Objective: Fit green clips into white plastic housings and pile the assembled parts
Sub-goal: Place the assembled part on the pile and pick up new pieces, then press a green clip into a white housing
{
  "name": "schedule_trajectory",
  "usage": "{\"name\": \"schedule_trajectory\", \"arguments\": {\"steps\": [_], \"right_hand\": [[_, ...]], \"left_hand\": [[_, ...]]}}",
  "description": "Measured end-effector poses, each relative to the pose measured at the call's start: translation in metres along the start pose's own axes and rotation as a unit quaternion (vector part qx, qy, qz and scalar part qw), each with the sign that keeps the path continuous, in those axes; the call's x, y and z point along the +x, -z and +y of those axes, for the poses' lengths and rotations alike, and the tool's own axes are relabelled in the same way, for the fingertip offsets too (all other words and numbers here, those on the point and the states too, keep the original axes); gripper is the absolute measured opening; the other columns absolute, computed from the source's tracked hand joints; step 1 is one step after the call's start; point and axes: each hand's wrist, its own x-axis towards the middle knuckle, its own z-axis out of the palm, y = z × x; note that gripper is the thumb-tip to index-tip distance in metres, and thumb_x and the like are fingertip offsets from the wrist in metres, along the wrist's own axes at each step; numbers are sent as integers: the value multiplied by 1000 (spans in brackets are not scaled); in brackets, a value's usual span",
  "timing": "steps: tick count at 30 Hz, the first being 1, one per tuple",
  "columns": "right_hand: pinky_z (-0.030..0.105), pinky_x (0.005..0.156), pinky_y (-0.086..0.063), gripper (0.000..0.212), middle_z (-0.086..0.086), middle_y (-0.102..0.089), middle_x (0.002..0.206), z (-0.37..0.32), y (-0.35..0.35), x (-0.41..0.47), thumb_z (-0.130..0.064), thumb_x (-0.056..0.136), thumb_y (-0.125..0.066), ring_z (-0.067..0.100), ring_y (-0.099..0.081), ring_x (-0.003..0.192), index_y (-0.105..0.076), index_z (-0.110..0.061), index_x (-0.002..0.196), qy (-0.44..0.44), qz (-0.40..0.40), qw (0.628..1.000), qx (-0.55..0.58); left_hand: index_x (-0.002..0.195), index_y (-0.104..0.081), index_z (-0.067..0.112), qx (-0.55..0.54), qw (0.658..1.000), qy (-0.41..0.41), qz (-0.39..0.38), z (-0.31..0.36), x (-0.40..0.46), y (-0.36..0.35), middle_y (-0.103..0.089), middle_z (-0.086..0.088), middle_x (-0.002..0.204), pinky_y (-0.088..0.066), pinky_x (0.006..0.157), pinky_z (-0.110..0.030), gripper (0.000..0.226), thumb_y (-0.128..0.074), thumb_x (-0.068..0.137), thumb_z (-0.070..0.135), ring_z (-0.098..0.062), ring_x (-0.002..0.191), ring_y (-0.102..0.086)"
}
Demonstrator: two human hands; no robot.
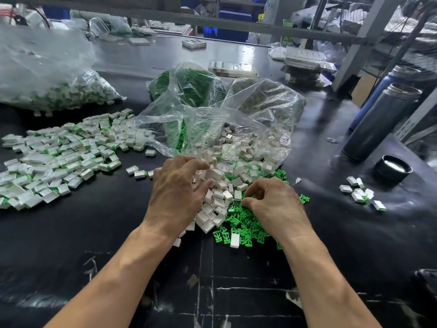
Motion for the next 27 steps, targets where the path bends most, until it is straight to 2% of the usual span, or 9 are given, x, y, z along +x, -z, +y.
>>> {"name": "schedule_trajectory", "arguments": {"steps": [4, 6, 8, 12, 15, 17, 19, 23, 27], "right_hand": [[33, 90, -52, 13, -13, -65, 98, 0, -2, 0, -39, 86, -81, 14, -62, 97, -71, -31, 85, 3, 7, 1000, -4], [33, 88, -50, 14, -14, -64, 96, 0, -1, -1, -39, 87, -80, 14, -61, 95, -69, -31, 84, 9, 8, 1000, -7], [32, 84, -46, 14, -16, -62, 92, 1, -1, -2, -39, 89, -78, 13, -60, 92, -67, -31, 84, 13, 12, 1000, 6], [31, 76, -51, 13, -15, -66, 82, 1, 0, -3, -36, 93, -75, 4, -62, 80, -65, -30, 87, 36, 67, 991, 111], [11, 63, -46, 10, -14, -71, 77, -3, -1, -5, -30, 92, -78, -3, -64, 73, -69, -29, 87, 45, 90, 958, 270], [8, 64, -47, 8, -16, -73, 81, -8, -2, -7, -26, 91, -79, -5, -65, 74, -71, -28, 93, 53, 87, 931, 352], [10, 67, -50, 10, -12, -76, 85, -12, -4, -9, -22, 92, -79, -3, -68, 76, -74, -26, 99, 69, 74, 907, 409], [14, 59, -48, 7, -10, -74, 76, -16, -6, -13, -17, 92, -77, 1, -62, 62, -77, -21, 99, 97, 54, 873, 475], [25, 52, -46, 9, 2, -72, 76, -17, -9, -12, -9, 93, -75, 10, -60, 63, -77, -18, 96, 96, 31, 849, 519]], "left_hand": [[118, -61, 40, -83, 996, 16, 16, 8, -5, 3, -58, 28, 107, -46, 102, -40, 34, -74, 88, 33, -10, 107, -60], [115, -58, 46, -147, 988, 31, 21, 12, -6, 5, -63, 25, 101, -55, 91, -46, 33, -73, 89, 33, -11, 97, -64], [113, -60, 44, -204, 978, 39, 33, 16, -6, 6, -67, 20, 98, -59, 84, -41, 26, -72, 92, 35, -5, 92, -66], [113, -62, 38, -272, 960, 53, 39, 22, -8, 8, -71, 14, 95, -58, 73, -30, 21, -71, 95, 33, -4, 89, -67], [114, -62, 36, -290, 955, 54, 24, 25, -9, 7, -73, 10, 96, -50, 61, -21, 25, -73, 94, 26, -4, 80, -66], [115, -62, 35, -309, 950, 47, 16, 26, -10, 6, -74, 9, 96, -47, 59, -18, 26, -73, 95, 22, -6, 78, -66], [115, -62, 35, -319, 947, 41, 8, 27, -11, 5, -74, 9, 97, -47, 60, -18, 28, -73, 95, 19, -7, 77, -64], [112, -66, 32, -315, 949, 33, -6, 27, -11, 2, -72, 11, 95, -47, 65, -25, 30, -73, 93, 10, -2, 74, -59], [110, -68, 29, -296, 955, 27, -14, 26, -12, 0, -71, 13, 95, -42, 64, -10, 33, -74, 90, 3, 5, 71, -57]]}}
